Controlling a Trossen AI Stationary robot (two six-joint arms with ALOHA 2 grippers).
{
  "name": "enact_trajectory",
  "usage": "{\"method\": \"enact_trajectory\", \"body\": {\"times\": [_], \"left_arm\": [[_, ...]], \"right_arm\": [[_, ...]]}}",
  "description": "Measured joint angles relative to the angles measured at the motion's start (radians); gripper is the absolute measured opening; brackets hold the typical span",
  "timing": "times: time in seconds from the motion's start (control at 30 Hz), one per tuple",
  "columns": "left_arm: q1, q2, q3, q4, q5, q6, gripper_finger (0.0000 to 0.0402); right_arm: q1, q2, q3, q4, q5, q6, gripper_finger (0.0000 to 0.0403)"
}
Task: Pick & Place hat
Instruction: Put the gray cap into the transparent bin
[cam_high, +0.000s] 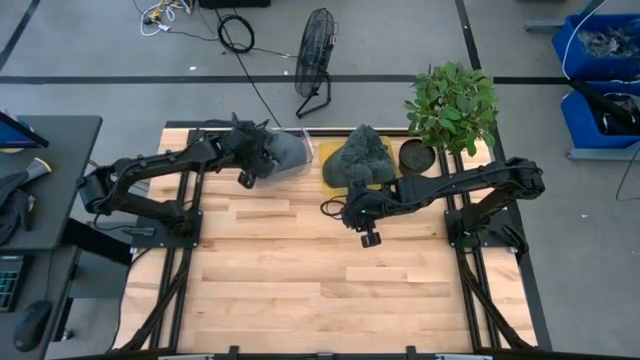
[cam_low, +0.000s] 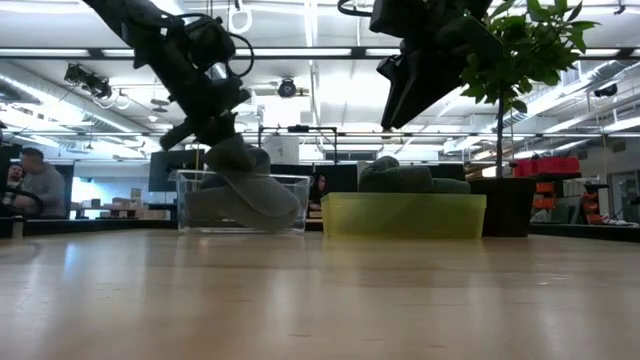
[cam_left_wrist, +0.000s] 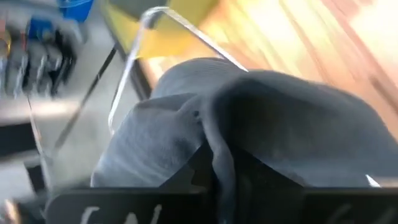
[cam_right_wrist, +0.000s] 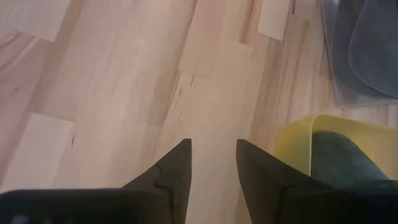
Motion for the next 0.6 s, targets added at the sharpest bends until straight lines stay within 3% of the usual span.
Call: {"method": "enact_trajectory", "body": {"times": [0.17,0.6], "left_arm": [[-0.008,-0.001,0.000,0.045,-0.008,-0.312,0.0041],[-0.072,-0.009,0.000,0.017,-0.065,-0.622,0.0115]], "right_arm": [[0.000,0.000,0.000,0.000,0.000,0.001,0.0130],[0.000,0.000,0.000,0.000,-0.001,0.025,0.0130]]}}
